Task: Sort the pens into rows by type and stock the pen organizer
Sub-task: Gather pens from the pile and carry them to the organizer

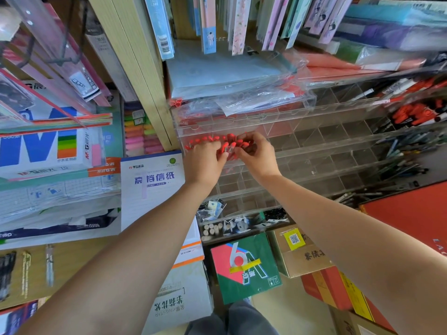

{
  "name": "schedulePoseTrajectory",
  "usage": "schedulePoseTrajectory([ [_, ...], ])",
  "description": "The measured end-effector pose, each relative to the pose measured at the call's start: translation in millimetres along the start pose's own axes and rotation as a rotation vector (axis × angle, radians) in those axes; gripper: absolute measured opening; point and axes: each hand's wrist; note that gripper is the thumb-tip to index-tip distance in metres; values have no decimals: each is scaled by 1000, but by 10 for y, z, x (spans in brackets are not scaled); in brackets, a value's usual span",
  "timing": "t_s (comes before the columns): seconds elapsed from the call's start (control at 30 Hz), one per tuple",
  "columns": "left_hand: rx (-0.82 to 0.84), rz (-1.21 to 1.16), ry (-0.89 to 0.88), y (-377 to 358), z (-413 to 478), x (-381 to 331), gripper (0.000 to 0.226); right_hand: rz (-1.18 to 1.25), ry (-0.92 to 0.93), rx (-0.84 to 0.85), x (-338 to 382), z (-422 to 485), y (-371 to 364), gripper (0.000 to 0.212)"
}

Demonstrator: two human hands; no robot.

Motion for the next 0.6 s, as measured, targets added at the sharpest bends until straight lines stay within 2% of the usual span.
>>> schedulePoseTrajectory([
  [0.07,4,2,-10,16,-6,-6,14,-39,25,12,-13,-7,3,28],
  [0.13,-10,-62,-43,43,-19,-19,28,-40,33,-53,6,-5,18,35],
  [0.23,-18,-154,-115,56,-28,-27,25,-22,-34,-50,7,23,6,42],
  [0.33,-28,-193,-113,2,13,21,16,-11,-107,20,-8,35,-11,34],
  [0.4,-43,-208,-83,-32,40,32,13,-17,-69,13,7,19,-8,23],
  [0.5,-61,-209,-46,-42,60,-3,17,6,-17,21,9,0,-25,23],
  [0.6,-52,-165,-69,-27,55,-28,22,-47,-48,8,-14,45,-33,17],
])
Point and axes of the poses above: each hand's wrist, its own z-axis towards the middle knuckle, its own y-axis out of the back of the hand, x = y × z, and after that the axes turned 5 degrees about -z, right-handed
